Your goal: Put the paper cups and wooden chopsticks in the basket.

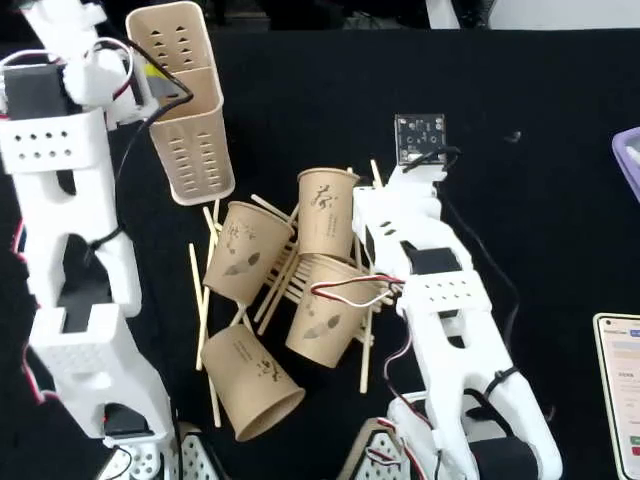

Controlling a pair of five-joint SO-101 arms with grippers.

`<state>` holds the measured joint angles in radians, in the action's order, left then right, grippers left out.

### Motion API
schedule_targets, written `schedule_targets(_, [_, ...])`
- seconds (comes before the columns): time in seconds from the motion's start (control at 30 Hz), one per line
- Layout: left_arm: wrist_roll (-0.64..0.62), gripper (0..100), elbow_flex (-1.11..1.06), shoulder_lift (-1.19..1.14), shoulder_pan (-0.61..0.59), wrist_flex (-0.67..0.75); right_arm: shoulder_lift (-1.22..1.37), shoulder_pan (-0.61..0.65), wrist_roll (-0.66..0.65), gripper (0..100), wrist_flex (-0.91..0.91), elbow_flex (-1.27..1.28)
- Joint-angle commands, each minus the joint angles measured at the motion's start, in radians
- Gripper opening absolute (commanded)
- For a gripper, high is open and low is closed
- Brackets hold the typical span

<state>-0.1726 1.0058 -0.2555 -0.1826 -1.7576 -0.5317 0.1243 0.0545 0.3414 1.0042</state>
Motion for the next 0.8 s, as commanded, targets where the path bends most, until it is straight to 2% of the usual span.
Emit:
schedule_targets(0.0, [0.009,30,-0.145,0.120,-0.001,-0.003,0.001,0.015,-0.011,11.4,-0.026,-0.008])
schedule_targets(0.13, [-0.046,30,-0.303,0.203,0.030,-0.002,0.001,0.015,-0.011,11.4,-0.026,-0.007])
schedule_targets(0.3, [-0.365,30,-0.354,0.235,0.036,0.012,0.001,0.015,-0.011,11.4,-0.026,-0.007])
schedule_targets(0.37, [-0.453,30,-0.355,0.242,0.036,0.029,0.001,0.015,-0.011,11.4,-0.026,-0.007])
schedule_targets(0.6, [-0.637,30,-0.366,0.227,0.111,0.031,0.001,0.015,-0.011,11.4,-0.026,-0.005])
schedule_targets(0.7, [-0.740,30,-0.406,0.183,0.116,0.091,0.001,0.015,-0.011,11.4,-0.025,-0.005])
schedule_targets(0.77, [-0.760,30,-0.417,0.149,0.114,0.114,0.001,0.015,-0.011,11.4,-0.023,-0.005])
